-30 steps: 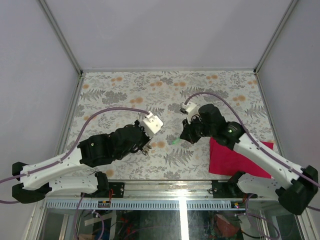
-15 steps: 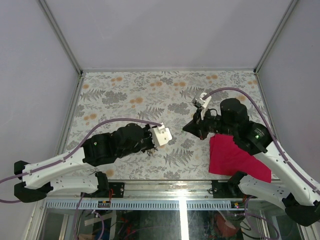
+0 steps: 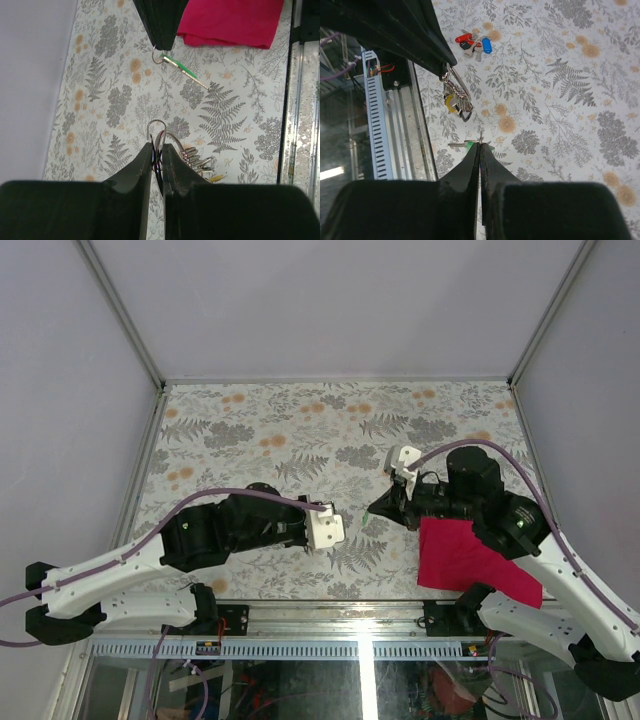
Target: Put the keys on the keyring
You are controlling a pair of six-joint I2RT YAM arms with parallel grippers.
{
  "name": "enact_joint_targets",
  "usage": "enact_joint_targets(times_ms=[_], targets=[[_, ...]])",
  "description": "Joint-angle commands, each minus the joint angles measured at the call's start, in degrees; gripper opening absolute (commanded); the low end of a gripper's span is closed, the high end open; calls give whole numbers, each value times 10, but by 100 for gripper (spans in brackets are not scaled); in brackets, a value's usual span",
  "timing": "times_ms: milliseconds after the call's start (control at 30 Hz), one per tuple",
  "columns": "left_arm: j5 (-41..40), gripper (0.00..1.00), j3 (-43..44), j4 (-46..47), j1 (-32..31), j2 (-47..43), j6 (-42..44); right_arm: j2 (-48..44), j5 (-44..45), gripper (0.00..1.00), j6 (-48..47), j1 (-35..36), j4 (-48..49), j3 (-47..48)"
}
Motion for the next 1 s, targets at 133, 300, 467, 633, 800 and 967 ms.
enact_joint_targets(times_ms=[133, 300, 467, 633, 800, 967], targets=[[43, 0, 41, 22, -1, -3, 16, 2, -50, 0, -106, 0, 60, 7], [63, 0, 45, 20, -1, -3, 13, 21, -75, 0, -138, 0, 49, 29], [93, 0, 40, 22, -1, -13, 20, 25, -104, 0, -153, 0, 60, 36], [102, 0, 44, 16, -2, -13, 14, 25, -140, 0, -197, 0, 63, 33], [114, 0, 57, 0, -1, -5, 10, 26, -173, 0, -218, 0, 74, 36], [135, 0, 67, -7, -1, -3, 3, 42, -203, 0, -220, 0, 60, 60]])
